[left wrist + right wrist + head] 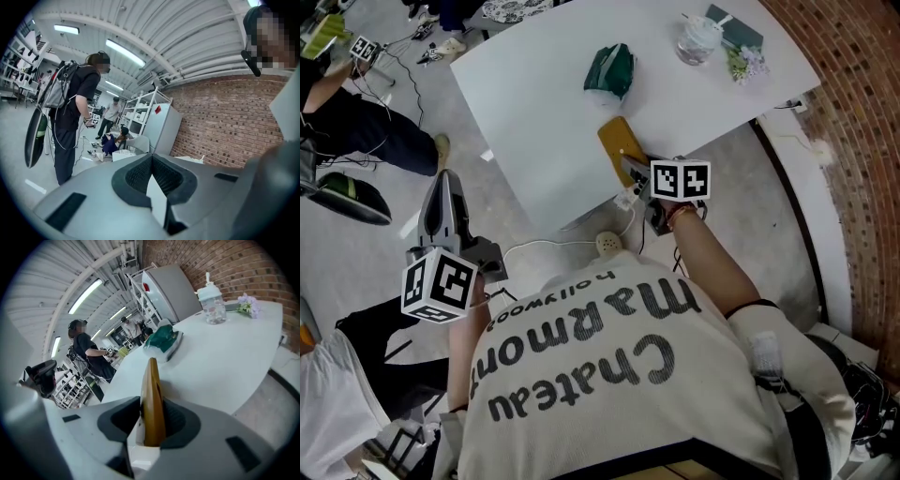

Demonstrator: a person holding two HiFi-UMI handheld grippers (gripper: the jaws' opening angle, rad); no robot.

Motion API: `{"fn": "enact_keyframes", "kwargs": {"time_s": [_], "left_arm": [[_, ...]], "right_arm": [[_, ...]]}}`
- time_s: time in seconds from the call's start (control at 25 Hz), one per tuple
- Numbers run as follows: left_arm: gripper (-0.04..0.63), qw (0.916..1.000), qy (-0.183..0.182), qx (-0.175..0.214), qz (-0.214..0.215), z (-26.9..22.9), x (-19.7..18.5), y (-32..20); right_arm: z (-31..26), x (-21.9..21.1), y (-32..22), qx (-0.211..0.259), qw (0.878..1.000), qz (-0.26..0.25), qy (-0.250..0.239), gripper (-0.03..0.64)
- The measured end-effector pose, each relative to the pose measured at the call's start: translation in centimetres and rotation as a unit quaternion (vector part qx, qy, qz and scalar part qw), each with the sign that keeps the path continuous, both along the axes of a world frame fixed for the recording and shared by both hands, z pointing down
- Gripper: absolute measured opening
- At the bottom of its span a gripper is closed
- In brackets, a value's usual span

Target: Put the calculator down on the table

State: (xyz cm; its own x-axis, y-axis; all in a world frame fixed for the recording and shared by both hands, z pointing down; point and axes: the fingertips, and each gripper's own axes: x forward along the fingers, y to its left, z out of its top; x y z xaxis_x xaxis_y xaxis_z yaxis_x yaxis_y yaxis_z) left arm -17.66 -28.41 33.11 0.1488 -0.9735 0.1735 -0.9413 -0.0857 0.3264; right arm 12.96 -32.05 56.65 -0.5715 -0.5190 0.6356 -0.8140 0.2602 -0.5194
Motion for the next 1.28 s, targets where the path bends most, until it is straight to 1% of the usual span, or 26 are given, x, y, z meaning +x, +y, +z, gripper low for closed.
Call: {"fn": "enact_keyframes", "kwargs": {"time_s": [0.28,0.6,0.84,1.28], "left_arm": [[0.003,1.0,-0.001,0.001,-0.002,0.3,0.0,0.1],[0.003,1.0,-0.003,0.002,-0.002,0.5,-0.2,0.3],[0.003,1.0,-0.004,0.003,-0.004,0.2,-0.1,0.6],[0.003,0.9999,-0.003,0.002,-0.012,0.3,-0.3,1.2]], "right_arm": [[1.0,0.1,0.0,-0.023,0.999,0.025,-0.042,0.14],[1.5,-0.9,0.2,-0.028,0.998,0.016,-0.048,0.149],[1.4,-1.4,0.5,-0.028,0.999,0.001,-0.042,0.152],[1.3,-1.5,0.7,-0.001,0.999,-0.033,0.008,0.176]]}}
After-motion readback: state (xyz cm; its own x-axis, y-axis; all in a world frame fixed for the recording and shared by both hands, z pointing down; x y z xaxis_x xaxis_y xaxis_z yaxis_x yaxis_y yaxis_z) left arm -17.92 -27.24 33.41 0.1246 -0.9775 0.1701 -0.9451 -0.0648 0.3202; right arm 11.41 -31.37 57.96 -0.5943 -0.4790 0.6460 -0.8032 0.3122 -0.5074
